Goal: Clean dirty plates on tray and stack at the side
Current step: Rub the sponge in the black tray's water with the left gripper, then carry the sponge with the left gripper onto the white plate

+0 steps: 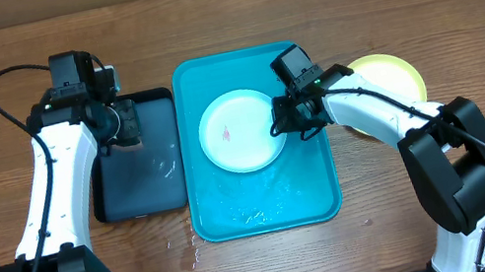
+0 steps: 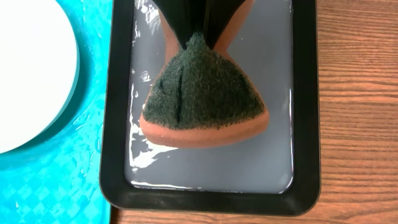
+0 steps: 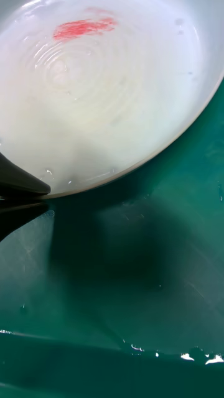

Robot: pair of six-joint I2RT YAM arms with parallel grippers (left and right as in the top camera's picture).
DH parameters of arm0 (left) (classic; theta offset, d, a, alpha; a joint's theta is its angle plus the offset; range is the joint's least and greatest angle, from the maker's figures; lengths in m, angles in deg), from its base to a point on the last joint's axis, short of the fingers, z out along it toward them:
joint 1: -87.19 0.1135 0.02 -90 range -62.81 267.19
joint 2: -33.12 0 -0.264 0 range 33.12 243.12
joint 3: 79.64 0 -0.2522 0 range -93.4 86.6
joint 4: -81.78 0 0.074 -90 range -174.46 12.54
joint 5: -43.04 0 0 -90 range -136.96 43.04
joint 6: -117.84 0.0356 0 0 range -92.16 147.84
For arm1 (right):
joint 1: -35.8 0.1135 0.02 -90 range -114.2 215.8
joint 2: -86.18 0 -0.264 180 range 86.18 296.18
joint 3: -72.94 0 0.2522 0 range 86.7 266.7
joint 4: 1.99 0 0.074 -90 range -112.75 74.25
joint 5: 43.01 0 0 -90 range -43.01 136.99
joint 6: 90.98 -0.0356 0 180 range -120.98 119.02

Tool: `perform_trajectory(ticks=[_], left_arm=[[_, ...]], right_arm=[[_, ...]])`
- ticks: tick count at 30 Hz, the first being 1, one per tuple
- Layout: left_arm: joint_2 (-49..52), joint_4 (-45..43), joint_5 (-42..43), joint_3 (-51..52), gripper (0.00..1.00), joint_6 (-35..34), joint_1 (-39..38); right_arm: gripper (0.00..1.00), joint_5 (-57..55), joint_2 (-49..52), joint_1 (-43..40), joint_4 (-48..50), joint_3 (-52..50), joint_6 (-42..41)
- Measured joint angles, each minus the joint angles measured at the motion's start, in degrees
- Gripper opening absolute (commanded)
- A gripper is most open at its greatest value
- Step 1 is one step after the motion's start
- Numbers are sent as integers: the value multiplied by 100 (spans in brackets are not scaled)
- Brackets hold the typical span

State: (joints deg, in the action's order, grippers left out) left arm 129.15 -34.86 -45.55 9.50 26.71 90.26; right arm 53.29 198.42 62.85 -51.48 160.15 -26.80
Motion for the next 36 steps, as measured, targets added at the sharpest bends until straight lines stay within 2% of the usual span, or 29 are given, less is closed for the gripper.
perform_trajectory(ticks=[9, 15, 18, 23, 27, 36], left_arm=[[0, -33, -210, 2, 4, 0, -87], [22, -138, -1239, 2, 4, 0, -466], [44, -114, -1432, -68, 4, 0, -678], [63, -273, -238, -376, 4, -111, -1047], [63, -417, 741, -448, 4, -619, -1368], [651, -463, 1213, -448, 4, -1104, -1982]], right_arm=[[4, 151, 0, -2, 15, 2, -83], [4, 186, 0, 0, 17, 0, -94], [4, 188, 0, -2, 17, 2, -94], [4, 190, 0, 0, 15, 0, -94], [4, 203, 0, -2, 11, 0, -98], [4, 271, 0, 0, 15, 0, -114]])
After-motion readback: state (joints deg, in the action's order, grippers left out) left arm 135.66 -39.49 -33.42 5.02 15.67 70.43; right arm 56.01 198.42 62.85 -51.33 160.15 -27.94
